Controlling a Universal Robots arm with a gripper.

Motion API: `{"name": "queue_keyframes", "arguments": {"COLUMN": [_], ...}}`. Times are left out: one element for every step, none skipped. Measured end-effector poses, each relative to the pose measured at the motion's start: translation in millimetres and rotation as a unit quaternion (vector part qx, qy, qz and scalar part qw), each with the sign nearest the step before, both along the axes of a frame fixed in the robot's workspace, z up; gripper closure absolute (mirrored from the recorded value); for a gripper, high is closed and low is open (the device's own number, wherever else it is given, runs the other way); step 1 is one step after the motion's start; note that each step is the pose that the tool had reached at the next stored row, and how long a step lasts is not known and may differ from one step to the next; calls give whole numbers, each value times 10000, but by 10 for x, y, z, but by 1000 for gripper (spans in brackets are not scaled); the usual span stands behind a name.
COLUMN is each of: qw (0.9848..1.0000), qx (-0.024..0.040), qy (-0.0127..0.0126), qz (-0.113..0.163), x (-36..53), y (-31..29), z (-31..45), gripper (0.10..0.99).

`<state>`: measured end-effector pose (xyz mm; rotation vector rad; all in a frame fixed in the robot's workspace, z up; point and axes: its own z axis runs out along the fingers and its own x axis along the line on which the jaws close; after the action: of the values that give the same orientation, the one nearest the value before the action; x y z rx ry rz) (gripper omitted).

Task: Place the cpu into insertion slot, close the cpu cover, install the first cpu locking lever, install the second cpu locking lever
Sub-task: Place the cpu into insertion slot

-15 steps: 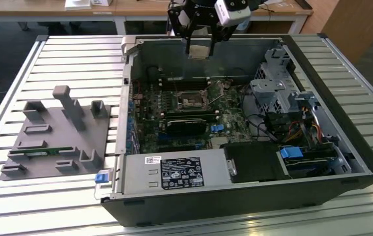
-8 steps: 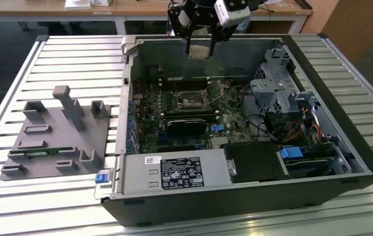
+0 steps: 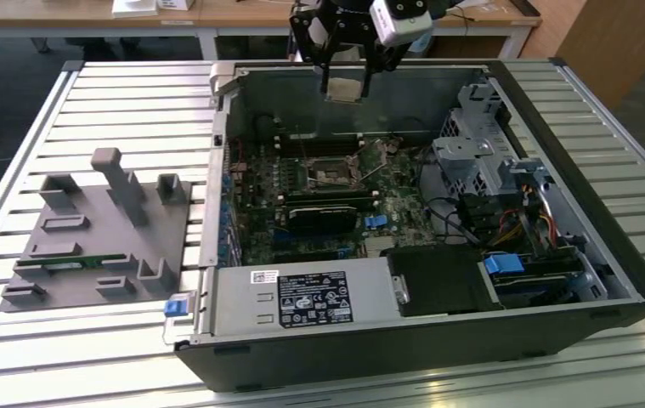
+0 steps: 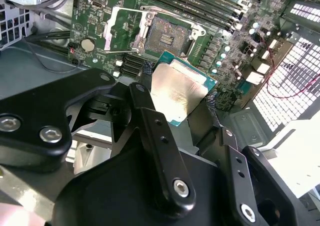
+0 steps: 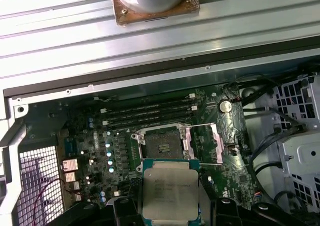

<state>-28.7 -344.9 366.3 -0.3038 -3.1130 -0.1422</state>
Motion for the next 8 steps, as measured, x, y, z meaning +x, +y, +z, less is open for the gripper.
{"name": "queue_keyframes", "arguments": {"qw": [10000,10000,10000,10000,10000,10000,10000,10000], "qx": [0,0,0,0,0,0,0,0], "qy": [0,0,0,0,0,0,0,0], "qz": [-5,-10,-15,-20,-25,-31,-36,-40], "x": [0,-1,-1,-1,-2,-2,-2,-2], "y": [0,0,0,0,0,0,0,0], "z": [0,0,0,0,0,0,0,0], "gripper": [549,549,549,549,549,549,549,549]}}
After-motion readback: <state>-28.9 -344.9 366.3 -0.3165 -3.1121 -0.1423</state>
